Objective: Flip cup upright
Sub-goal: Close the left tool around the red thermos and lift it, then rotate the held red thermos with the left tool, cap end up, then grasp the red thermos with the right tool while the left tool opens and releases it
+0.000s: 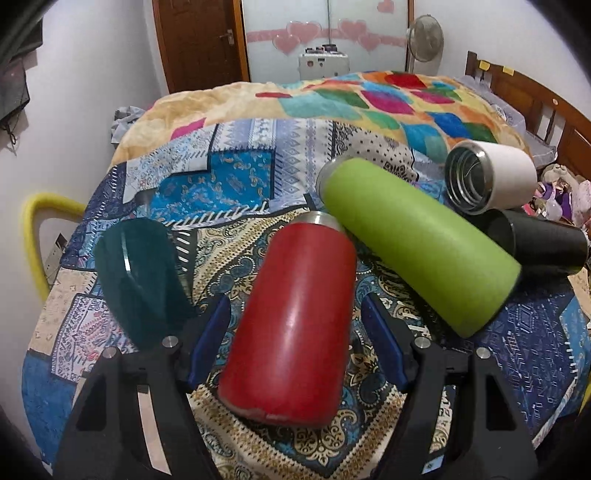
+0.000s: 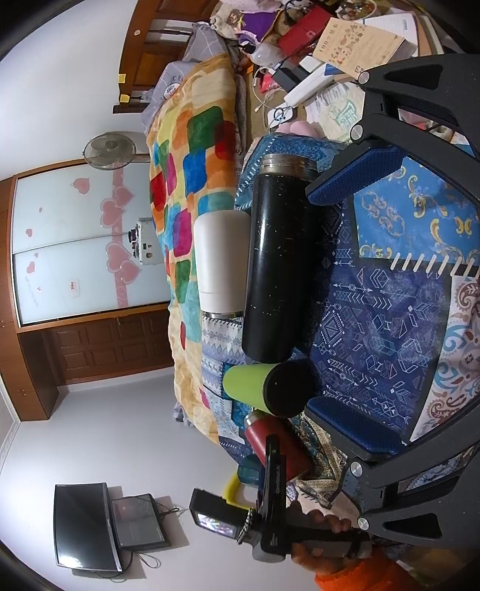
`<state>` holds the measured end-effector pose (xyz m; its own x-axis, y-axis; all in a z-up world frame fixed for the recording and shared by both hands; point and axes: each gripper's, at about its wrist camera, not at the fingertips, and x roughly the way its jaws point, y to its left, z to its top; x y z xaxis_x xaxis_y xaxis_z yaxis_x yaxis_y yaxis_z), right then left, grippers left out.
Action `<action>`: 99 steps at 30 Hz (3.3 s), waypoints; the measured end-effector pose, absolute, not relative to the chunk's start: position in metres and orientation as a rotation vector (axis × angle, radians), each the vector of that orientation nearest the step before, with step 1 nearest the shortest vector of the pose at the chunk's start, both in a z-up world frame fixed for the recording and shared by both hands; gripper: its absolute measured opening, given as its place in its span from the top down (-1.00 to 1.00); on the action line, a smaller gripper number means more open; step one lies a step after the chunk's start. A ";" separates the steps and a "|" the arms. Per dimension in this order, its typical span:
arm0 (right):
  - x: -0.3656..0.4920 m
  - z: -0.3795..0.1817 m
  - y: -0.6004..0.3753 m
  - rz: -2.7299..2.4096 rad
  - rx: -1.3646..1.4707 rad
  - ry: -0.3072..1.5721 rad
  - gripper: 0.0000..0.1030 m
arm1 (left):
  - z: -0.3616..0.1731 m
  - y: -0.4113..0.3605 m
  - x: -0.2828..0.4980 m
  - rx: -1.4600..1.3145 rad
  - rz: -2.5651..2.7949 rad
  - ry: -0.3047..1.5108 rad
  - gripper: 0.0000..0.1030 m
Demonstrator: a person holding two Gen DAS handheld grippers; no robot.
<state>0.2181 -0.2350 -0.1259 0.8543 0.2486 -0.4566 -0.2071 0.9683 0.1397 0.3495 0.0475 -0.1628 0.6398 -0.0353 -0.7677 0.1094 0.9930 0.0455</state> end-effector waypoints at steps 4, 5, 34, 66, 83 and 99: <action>0.221 -0.129 -0.235 0.239 0.088 0.498 -1.00 | -0.170 0.043 0.356 0.109 -0.080 0.890 -0.35; 0.222 -0.129 -0.235 0.240 0.089 0.499 -1.00 | -0.170 0.042 0.358 0.118 -0.076 0.888 -0.32; 0.185 -0.101 -0.217 0.294 0.055 0.420 -1.00 | -0.108 0.034 0.240 0.161 -0.176 0.770 -0.20; 0.179 -0.107 -0.222 0.274 0.039 0.430 -1.00 | -0.120 -0.046 0.223 0.256 -0.385 0.782 -0.19; 0.202 -0.131 -0.232 0.247 0.041 0.507 -1.00 | -0.153 -0.067 0.258 0.197 -0.455 0.875 -0.19; 0.208 -0.136 -0.218 0.269 0.031 0.537 -1.00 | -0.125 -0.025 0.240 0.141 -0.357 0.758 -0.33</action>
<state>0.2078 -0.2178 -0.1362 0.8250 0.2612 -0.5012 -0.2450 0.9644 0.0992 0.2403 -0.0246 -0.1253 0.6699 -0.2651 -0.6935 0.3658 0.9307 -0.0023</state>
